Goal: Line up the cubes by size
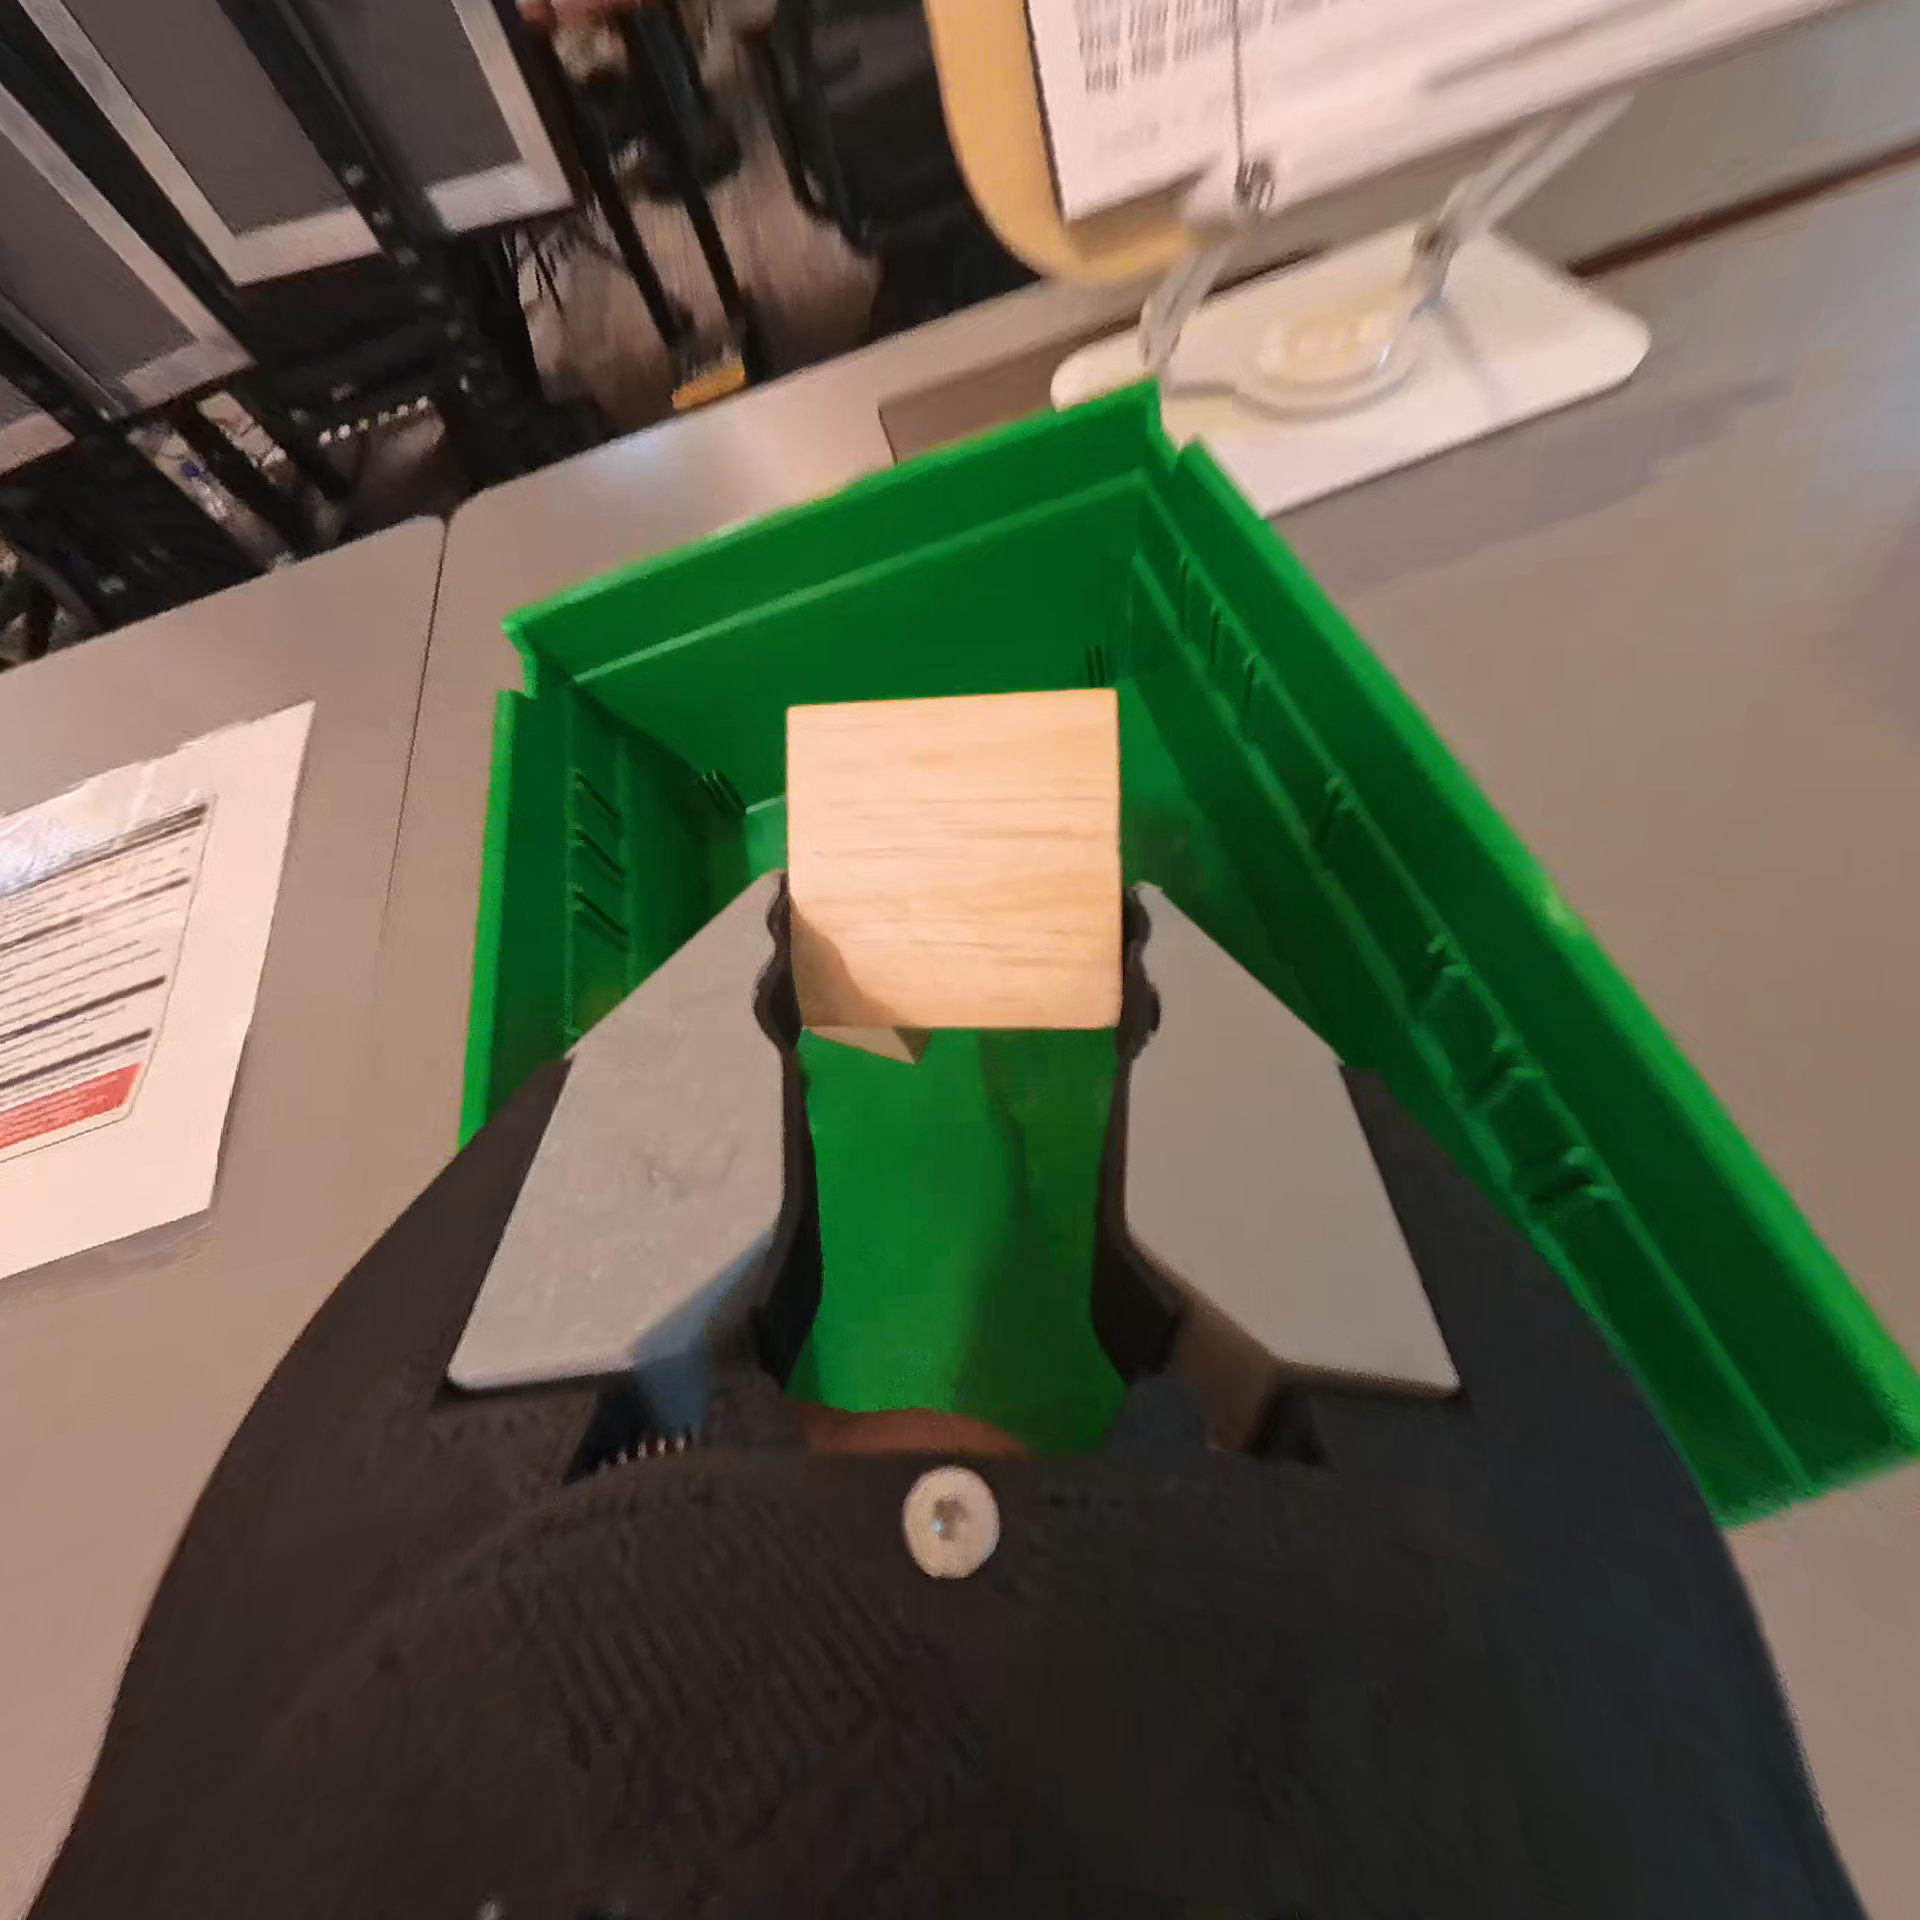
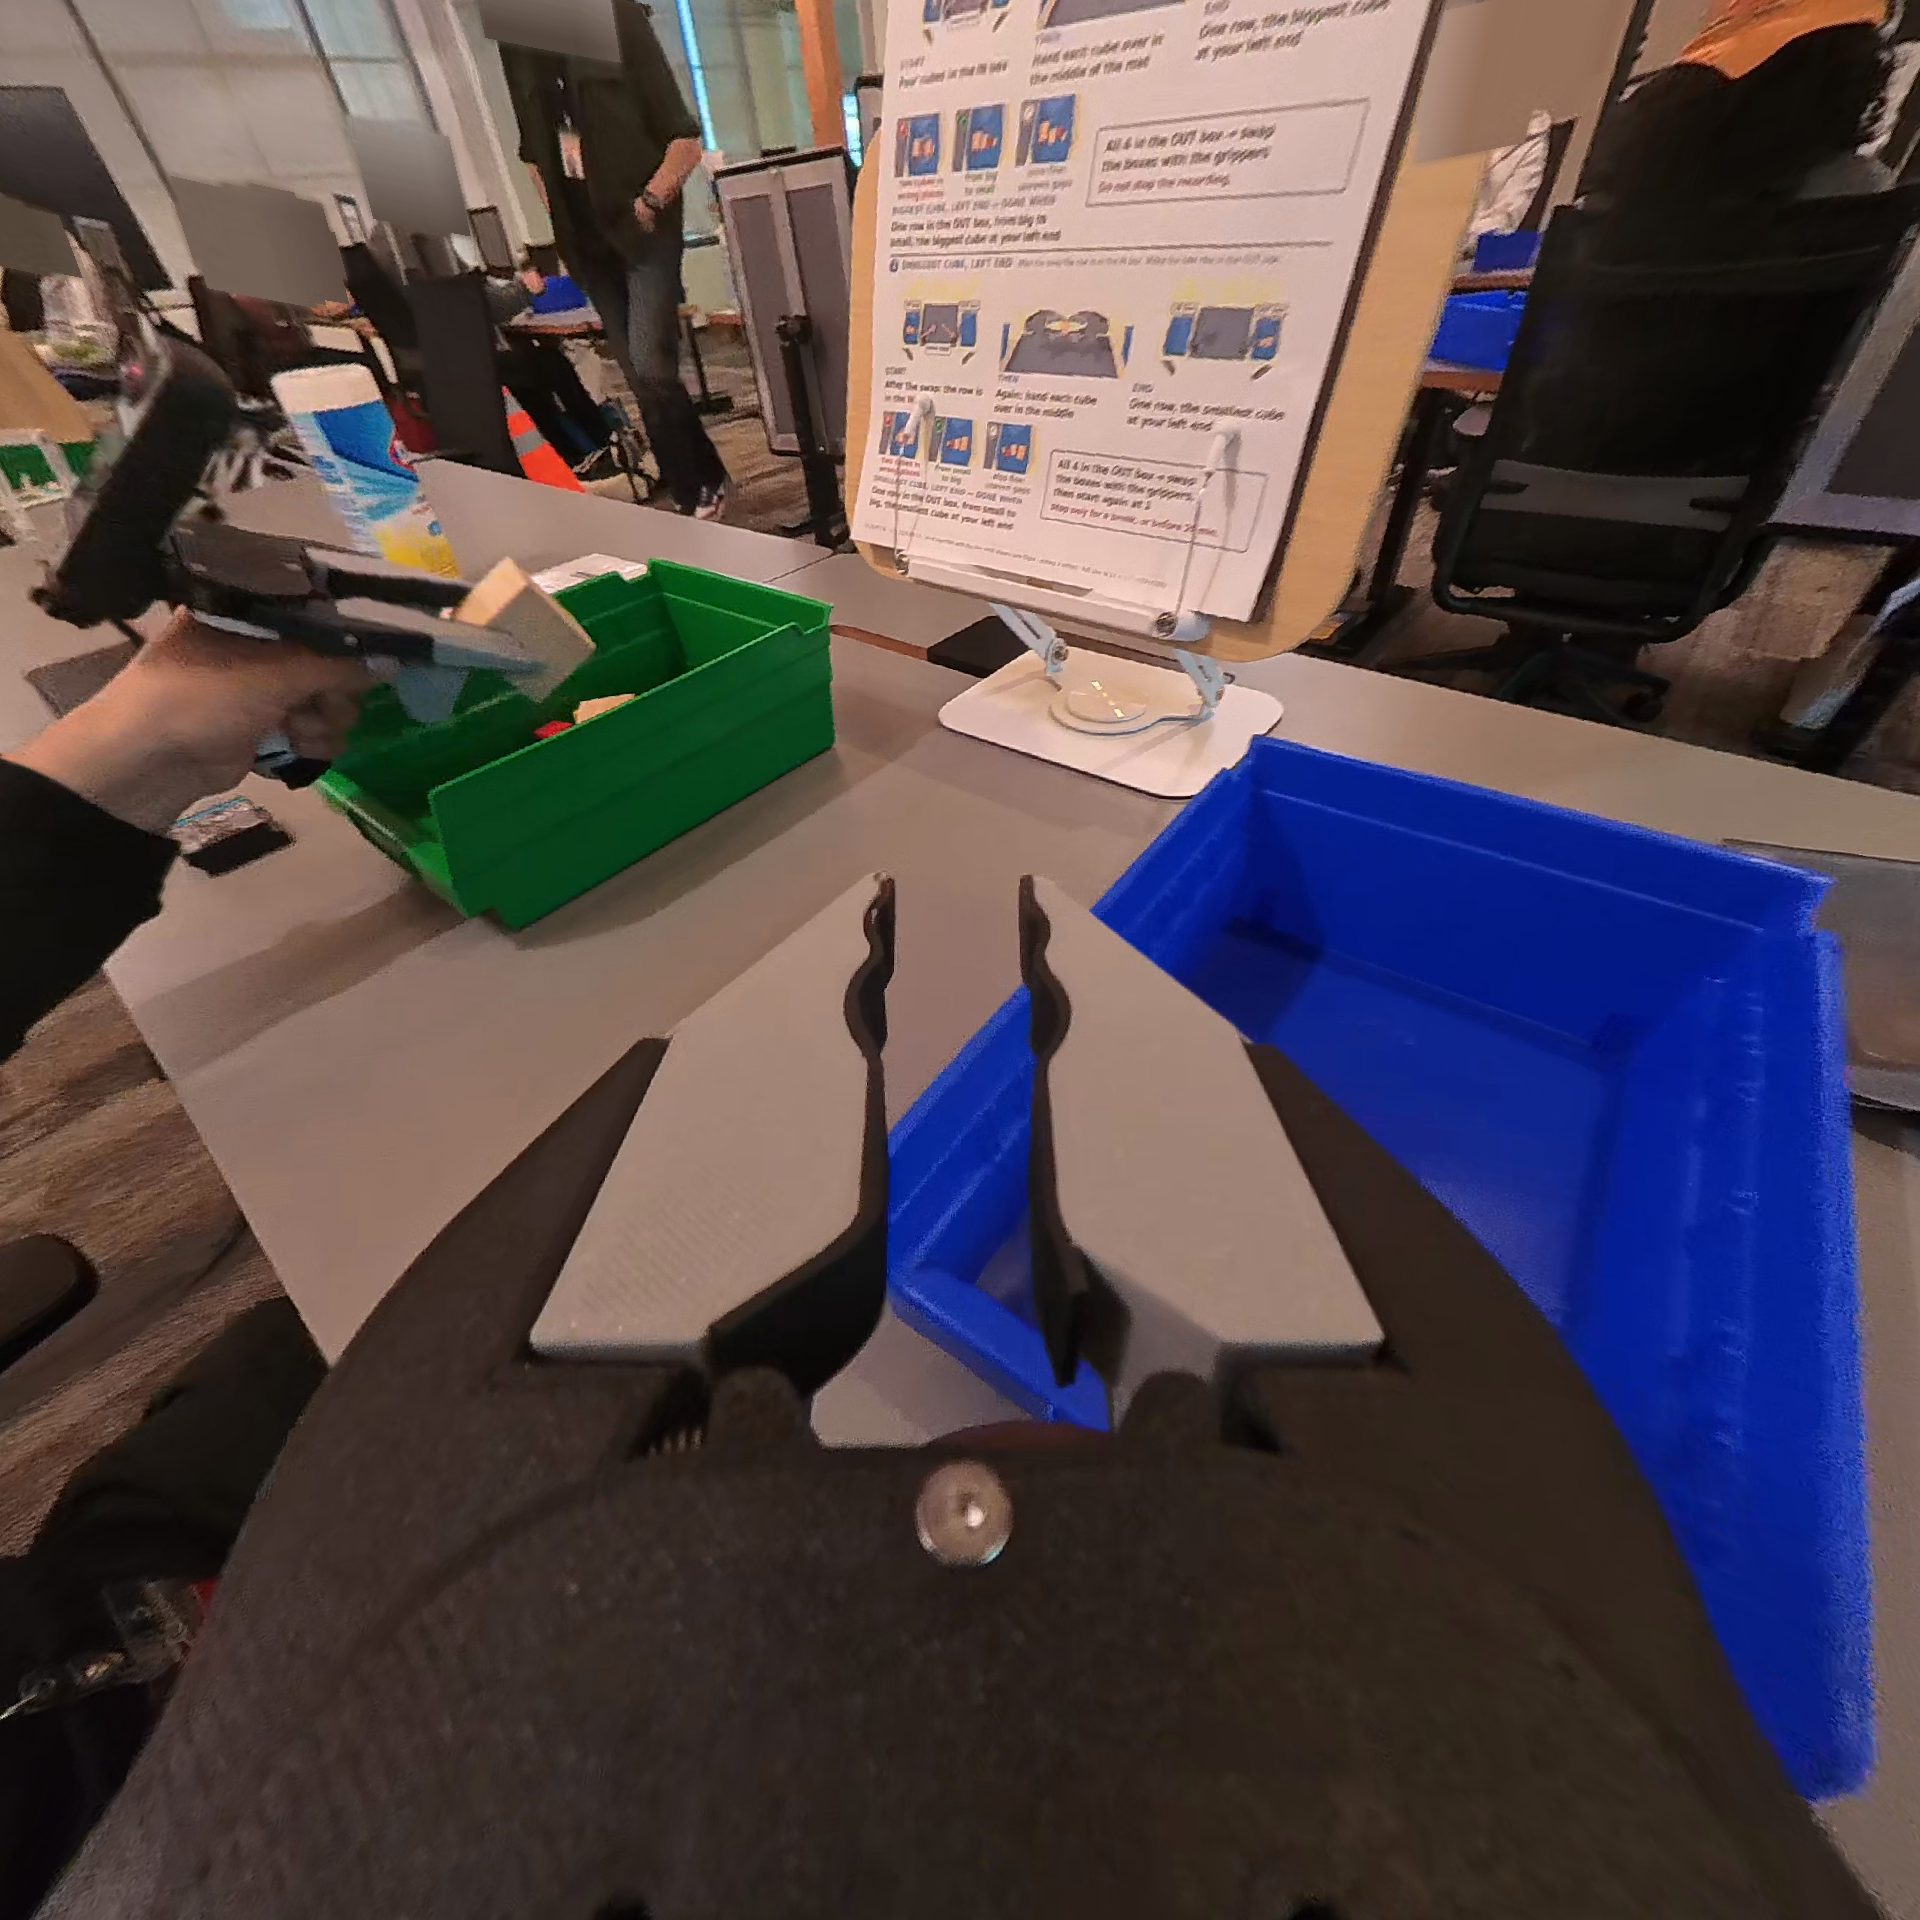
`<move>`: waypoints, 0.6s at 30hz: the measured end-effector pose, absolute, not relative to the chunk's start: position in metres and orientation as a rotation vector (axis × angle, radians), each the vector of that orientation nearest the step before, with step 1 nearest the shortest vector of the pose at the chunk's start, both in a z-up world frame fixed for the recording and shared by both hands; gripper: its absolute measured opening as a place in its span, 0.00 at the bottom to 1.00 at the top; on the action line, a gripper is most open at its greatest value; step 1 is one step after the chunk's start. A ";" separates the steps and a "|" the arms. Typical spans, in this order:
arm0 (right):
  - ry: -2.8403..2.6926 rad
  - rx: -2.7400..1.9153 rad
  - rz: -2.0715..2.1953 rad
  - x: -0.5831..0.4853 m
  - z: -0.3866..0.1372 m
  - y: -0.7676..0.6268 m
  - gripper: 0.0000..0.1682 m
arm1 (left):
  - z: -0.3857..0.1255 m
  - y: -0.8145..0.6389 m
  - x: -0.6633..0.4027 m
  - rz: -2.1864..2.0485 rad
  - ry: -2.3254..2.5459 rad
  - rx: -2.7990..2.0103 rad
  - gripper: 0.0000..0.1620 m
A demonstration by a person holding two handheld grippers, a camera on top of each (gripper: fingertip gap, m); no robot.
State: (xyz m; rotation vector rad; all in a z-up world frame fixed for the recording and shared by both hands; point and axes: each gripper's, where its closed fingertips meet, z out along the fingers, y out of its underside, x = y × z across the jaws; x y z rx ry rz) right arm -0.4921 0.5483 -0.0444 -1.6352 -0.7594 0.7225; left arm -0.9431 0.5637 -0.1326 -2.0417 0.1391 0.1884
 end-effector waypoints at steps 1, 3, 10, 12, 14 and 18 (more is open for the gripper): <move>-0.769 -1.639 0.742 -0.496 -0.046 0.546 0.13 | -0.122 0.560 -0.937 0.132 0.142 -1.983 0.37; -0.798 -1.640 0.798 -0.504 -0.048 0.542 0.14 | -0.095 0.551 -0.915 -0.008 0.194 -1.826 0.37; -0.857 -1.650 1.010 -0.527 -0.055 0.522 0.18 | -0.031 0.499 -0.835 -0.191 0.440 -1.428 0.37; -0.878 -1.639 1.159 -0.535 -0.052 0.509 0.21 | -0.008 0.472 -0.805 -0.281 0.517 -1.256 0.37; -0.919 -1.605 1.412 -0.546 -0.045 0.486 0.25 | 0.011 0.435 -0.769 -0.376 0.639 -1.062 0.37; -0.995 -1.470 1.927 -0.560 -0.025 0.438 0.29 | 0.010 0.387 -0.704 -0.375 0.849 -0.894 0.37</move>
